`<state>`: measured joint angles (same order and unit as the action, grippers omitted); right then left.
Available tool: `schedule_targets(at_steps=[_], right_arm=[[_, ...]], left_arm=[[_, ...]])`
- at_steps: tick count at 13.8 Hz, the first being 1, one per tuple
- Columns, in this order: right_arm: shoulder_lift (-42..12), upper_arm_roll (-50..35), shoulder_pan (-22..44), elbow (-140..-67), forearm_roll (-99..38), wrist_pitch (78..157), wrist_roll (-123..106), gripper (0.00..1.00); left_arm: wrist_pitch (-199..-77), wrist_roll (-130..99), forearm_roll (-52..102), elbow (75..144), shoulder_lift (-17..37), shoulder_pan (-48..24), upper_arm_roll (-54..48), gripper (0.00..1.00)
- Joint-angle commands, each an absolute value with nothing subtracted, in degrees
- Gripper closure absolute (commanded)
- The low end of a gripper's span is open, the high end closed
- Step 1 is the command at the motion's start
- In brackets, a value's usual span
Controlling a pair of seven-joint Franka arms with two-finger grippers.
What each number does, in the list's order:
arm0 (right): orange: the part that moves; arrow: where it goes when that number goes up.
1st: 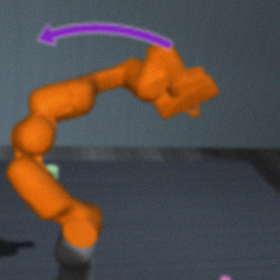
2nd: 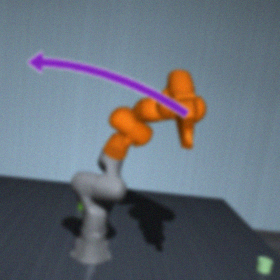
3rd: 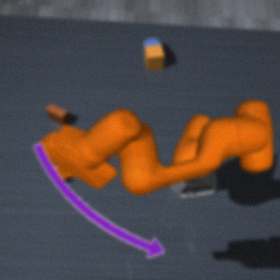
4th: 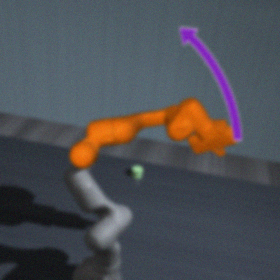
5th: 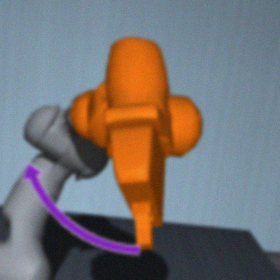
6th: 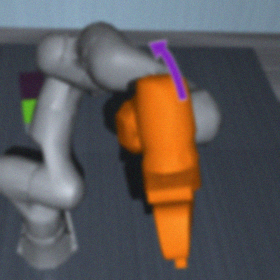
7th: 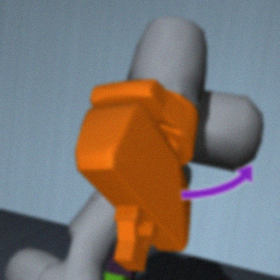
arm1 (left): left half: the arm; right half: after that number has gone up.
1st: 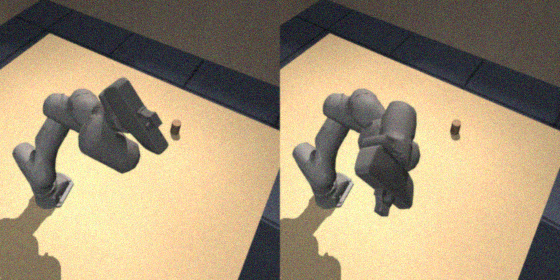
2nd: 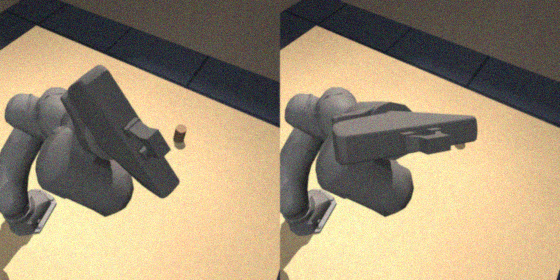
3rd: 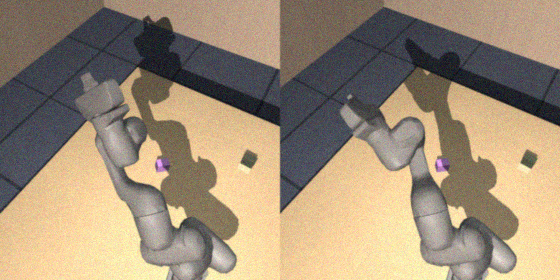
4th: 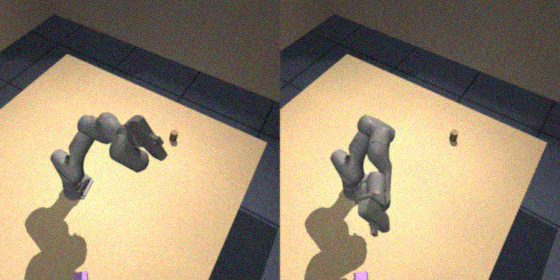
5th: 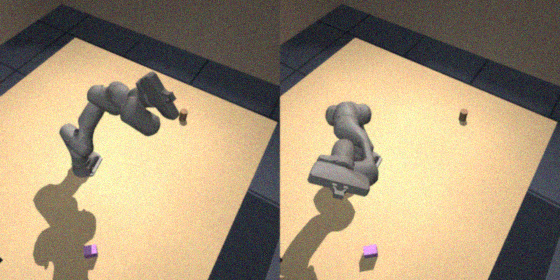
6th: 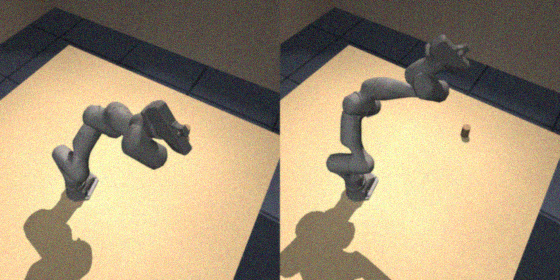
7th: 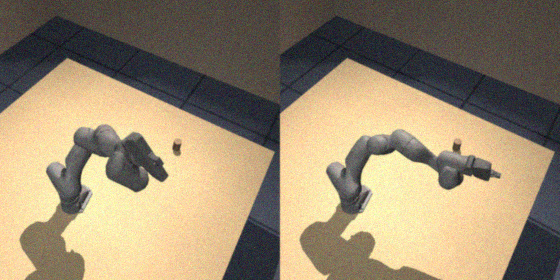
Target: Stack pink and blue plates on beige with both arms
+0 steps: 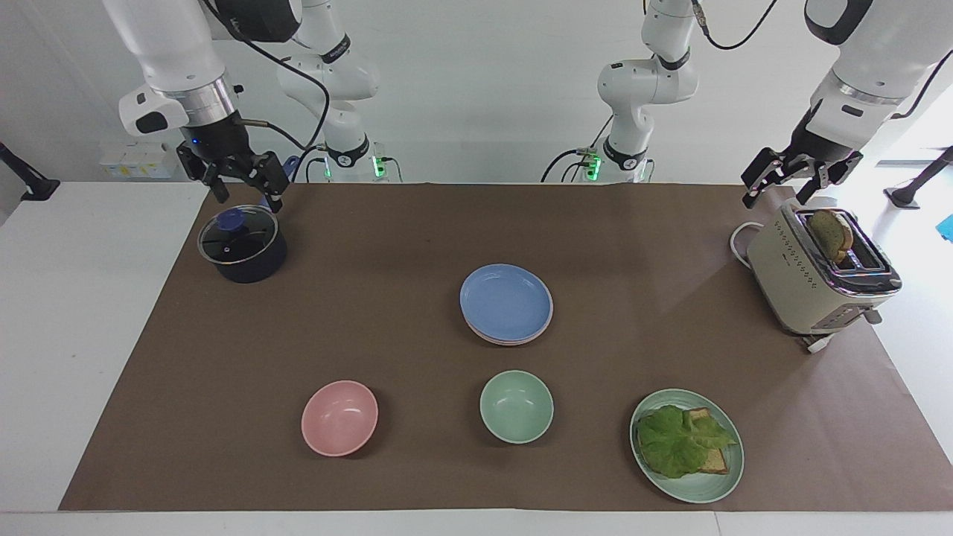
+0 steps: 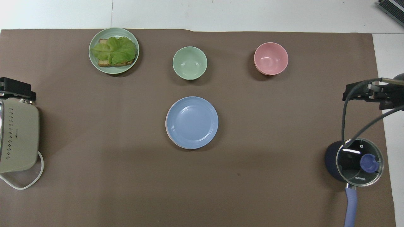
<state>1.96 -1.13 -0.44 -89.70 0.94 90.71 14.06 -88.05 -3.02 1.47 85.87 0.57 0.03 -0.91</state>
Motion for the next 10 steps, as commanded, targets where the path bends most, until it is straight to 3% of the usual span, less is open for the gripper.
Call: schedule_targets(at_steps=[1, 10], right_arm=[[-0.53, -1.67, -0.71, -85.60, 3.07, 87.10, 11.78, 0.00], [0.26, -2.28, 0.00, -87.10, 2.37, 86.49, 9.84, 0.00]], left_arm=[[-87.45, -2.81, 0.70, 86.40, -0.26, -0.79, -0.18, 0.00], [-87.45, -2.90, 0.70, 86.40, -0.26, -0.79, -0.18, 0.00]])
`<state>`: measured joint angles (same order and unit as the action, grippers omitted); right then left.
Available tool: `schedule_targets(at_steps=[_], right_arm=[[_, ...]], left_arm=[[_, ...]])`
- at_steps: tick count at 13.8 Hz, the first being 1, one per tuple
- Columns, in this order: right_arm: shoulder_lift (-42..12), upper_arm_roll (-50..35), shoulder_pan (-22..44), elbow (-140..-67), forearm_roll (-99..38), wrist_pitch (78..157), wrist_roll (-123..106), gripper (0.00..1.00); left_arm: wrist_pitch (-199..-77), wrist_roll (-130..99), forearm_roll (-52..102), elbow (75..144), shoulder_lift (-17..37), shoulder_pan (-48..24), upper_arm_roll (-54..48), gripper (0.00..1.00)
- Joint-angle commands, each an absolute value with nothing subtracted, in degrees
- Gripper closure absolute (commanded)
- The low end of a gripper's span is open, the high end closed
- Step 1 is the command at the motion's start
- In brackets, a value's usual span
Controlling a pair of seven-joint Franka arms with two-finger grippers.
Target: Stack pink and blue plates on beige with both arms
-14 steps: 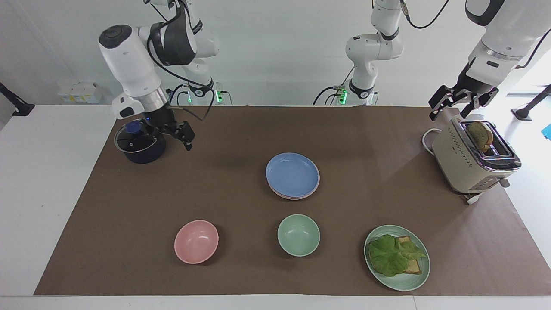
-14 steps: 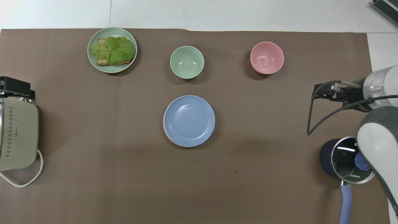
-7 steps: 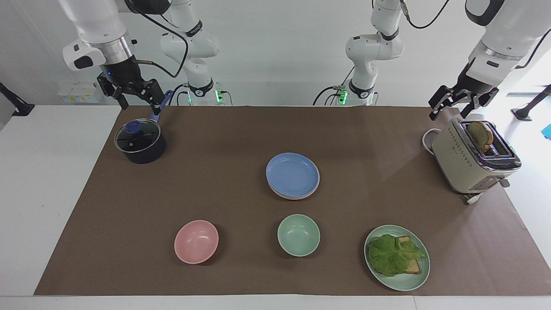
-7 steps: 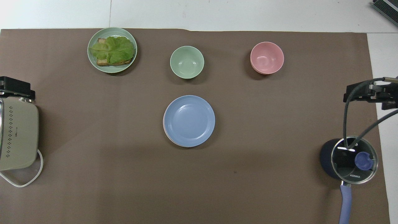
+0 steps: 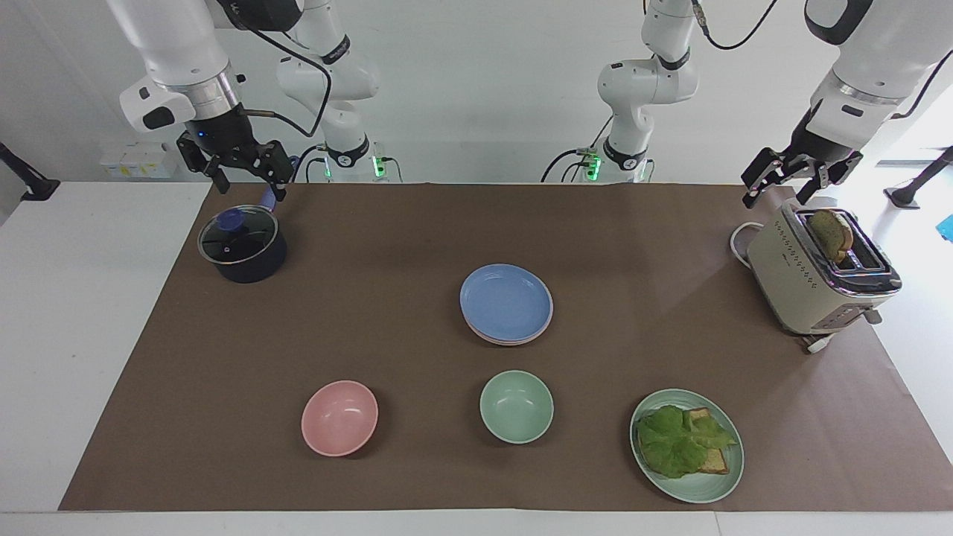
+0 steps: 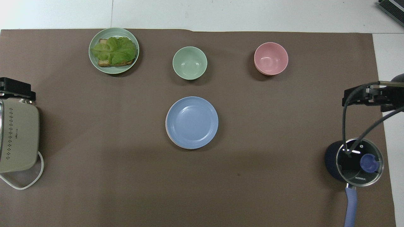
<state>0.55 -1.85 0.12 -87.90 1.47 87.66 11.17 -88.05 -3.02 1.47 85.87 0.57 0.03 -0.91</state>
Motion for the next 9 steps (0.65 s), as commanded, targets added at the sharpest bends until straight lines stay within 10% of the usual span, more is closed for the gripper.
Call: schedule_targets(at_steps=[1, 9], right_arm=[[0.26, -2.20, 0.00, -87.10, 2.37, 86.48, 9.84, 0.00], [0.53, -2.20, -0.09, -87.71, 1.76, 86.92, 9.76, 0.00]], left_arm=[[-87.45, -2.90, 0.70, 86.40, -0.26, -0.79, -0.18, 0.00], [-87.45, -2.90, 0.70, 86.40, -0.26, -0.79, -0.18, 0.00]])
